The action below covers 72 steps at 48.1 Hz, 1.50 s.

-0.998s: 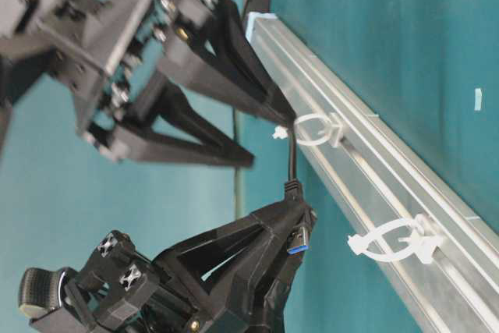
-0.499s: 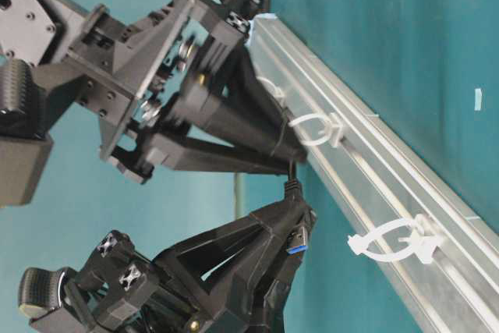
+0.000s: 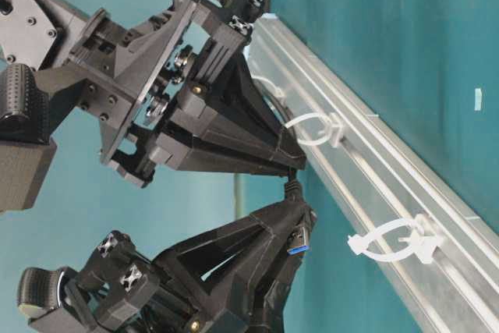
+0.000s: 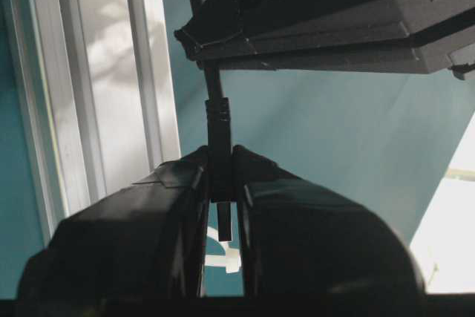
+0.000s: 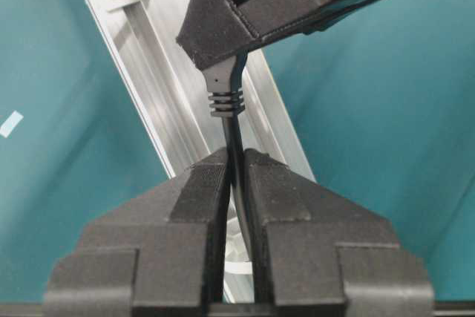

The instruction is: Pass the USB cable through three rings with both arms.

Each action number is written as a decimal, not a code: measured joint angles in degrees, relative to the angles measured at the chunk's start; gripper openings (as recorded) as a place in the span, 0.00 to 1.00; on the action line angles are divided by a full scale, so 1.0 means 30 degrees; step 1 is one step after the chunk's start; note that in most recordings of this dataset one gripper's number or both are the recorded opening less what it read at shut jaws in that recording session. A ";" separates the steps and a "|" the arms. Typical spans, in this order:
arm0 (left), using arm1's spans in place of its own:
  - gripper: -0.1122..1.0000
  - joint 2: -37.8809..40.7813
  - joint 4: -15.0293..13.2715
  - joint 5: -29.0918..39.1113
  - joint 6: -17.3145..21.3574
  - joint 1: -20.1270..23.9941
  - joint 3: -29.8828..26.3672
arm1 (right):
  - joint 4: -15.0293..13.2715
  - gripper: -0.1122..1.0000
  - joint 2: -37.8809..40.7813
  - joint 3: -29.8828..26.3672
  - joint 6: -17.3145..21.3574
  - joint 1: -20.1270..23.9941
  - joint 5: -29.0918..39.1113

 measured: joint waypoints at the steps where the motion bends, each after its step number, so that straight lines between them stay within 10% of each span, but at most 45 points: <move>1: 0.19 0.0000 0.0000 0.0000 0.0000 0.0029 0.0000 | -0.0059 0.17 0.0029 0.0000 0.0000 -0.0029 0.0000; 31: 0.19 0.0000 0.0000 -0.0762 0.0498 0.0176 0.0000 | -0.1084 0.17 0.0176 -0.0264 0.0000 0.0117 0.0645; 48: 0.95 -0.0059 0.0000 -0.0996 0.0645 0.0059 0.0000 | -0.1113 0.17 0.0322 -0.0293 0.0000 0.0205 0.0645; 72: 0.95 -0.1846 -0.0029 -0.0352 0.1523 -0.0117 0.1465 | -0.1934 0.17 0.0322 -0.0264 0.0000 0.0234 0.0791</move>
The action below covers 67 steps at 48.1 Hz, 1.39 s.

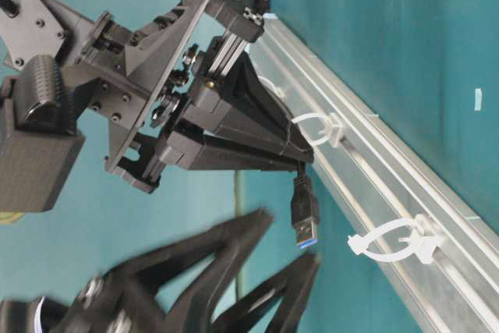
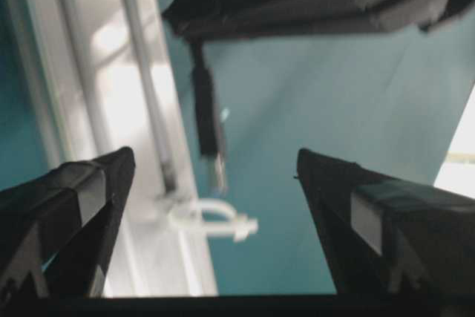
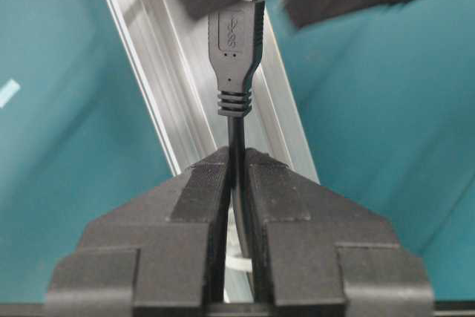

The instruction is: Pass the USB cable through three rings with both arms.

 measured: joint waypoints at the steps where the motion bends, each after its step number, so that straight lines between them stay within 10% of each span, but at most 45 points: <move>1: 0.95 -0.0176 0.0029 0.0059 0.0059 0.0000 0.0117 | -0.0088 0.17 0.0000 0.0000 0.0000 0.0000 0.0029; 26: 0.95 -0.5068 0.0029 0.5127 0.3779 -0.0029 0.0937 | -0.2666 0.17 0.0381 -0.0088 0.0000 0.0498 0.0410; 67: 0.95 -0.9404 0.0029 0.6914 0.3926 -0.0029 0.2227 | -0.3105 0.17 0.1436 -0.0937 -0.1787 0.1230 0.0703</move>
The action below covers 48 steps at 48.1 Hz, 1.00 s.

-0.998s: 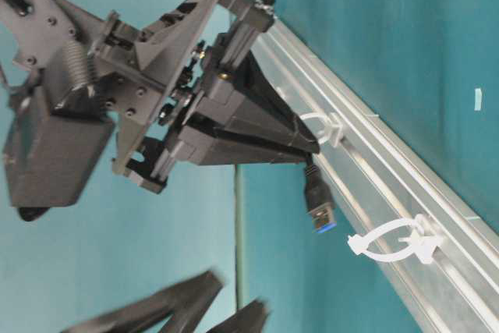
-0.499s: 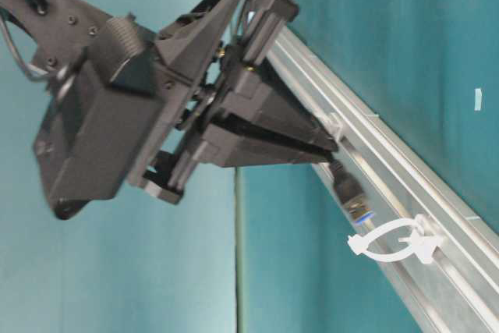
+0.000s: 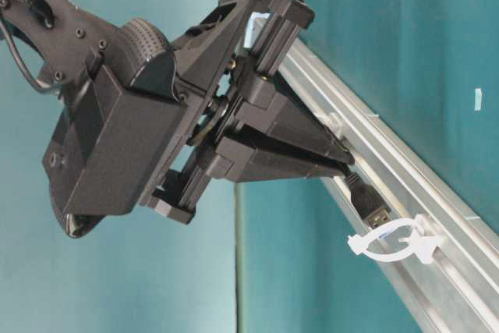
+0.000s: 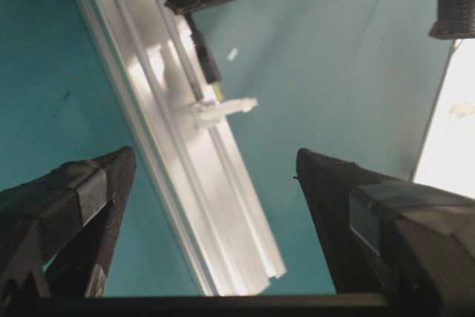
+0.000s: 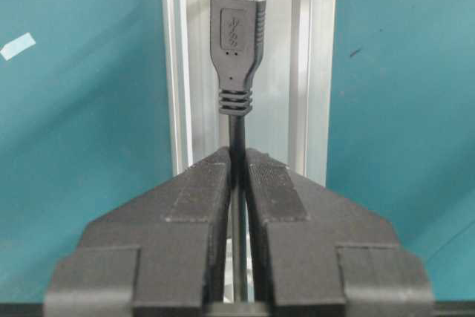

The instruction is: Pass the USB cable through three rings with both arms.

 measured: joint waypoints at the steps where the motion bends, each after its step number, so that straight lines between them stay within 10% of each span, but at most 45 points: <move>1: 0.95 -0.0029 0.0000 0.0000 0.0000 0.0000 0.0000 | 0.0000 0.17 0.0000 0.0000 0.0000 0.0029 0.0000; 48: 0.93 -0.0527 0.0000 0.0000 -0.0088 0.0000 0.0029 | 0.1113 0.17 0.0879 -0.1318 0.0176 0.0908 -0.0059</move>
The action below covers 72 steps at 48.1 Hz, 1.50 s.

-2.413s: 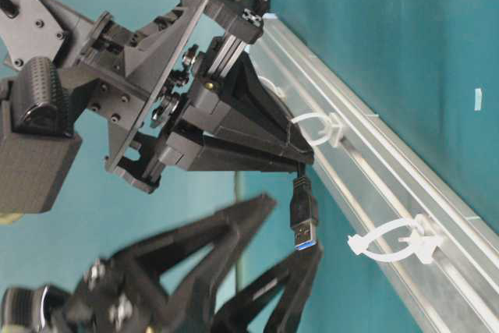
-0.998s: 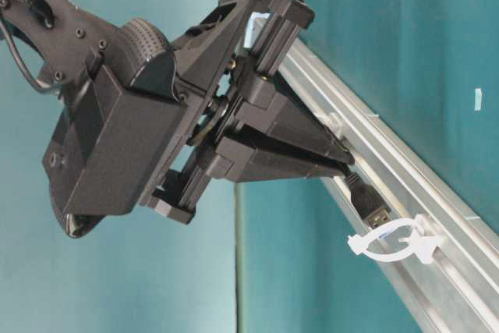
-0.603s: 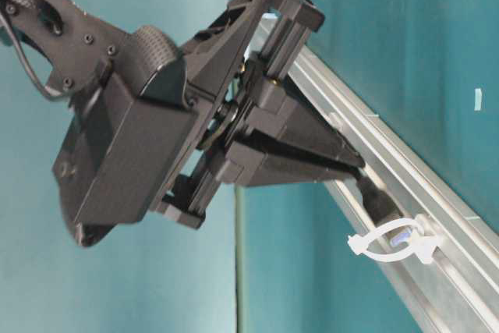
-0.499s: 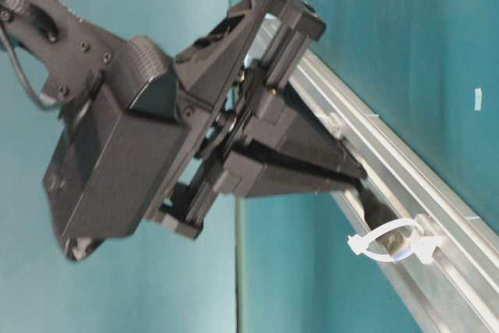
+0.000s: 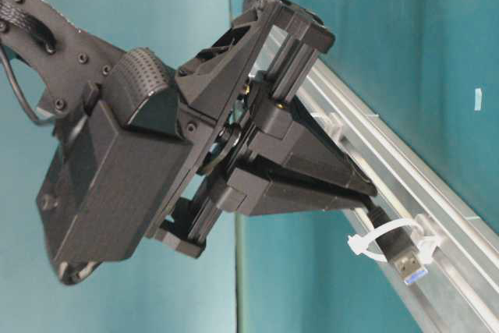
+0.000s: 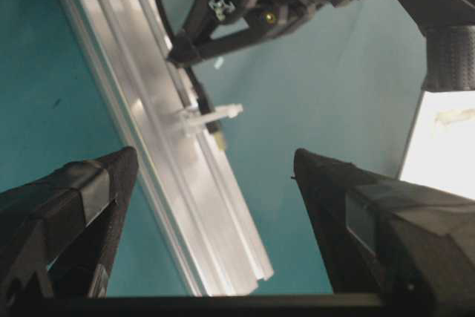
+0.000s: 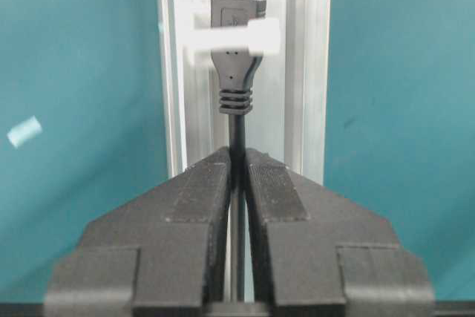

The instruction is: Pass the USB cable through three rings with both arms.

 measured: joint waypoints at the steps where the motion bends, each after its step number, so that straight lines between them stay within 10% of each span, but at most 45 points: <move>1: 0.93 0.0029 0.0000 0.0000 0.0000 0.0000 0.0029 | 0.0059 0.17 0.0029 -0.0059 0.0029 0.0029 0.0000; 14: 0.93 0.0352 0.0000 -0.0498 -0.0293 0.0000 0.0410 | 0.1025 0.17 0.0352 -0.0879 0.0352 0.0322 0.0029; 29: 0.93 0.2256 0.0000 -0.4951 -0.3428 -0.1523 0.1348 | 0.1084 0.17 0.0439 -0.0938 0.0439 0.0381 0.0469; 72: 0.93 1.1484 0.0000 -0.8848 -0.3545 -0.3516 -0.1494 | 0.1113 0.17 0.0439 -0.1025 0.1143 0.0117 0.0439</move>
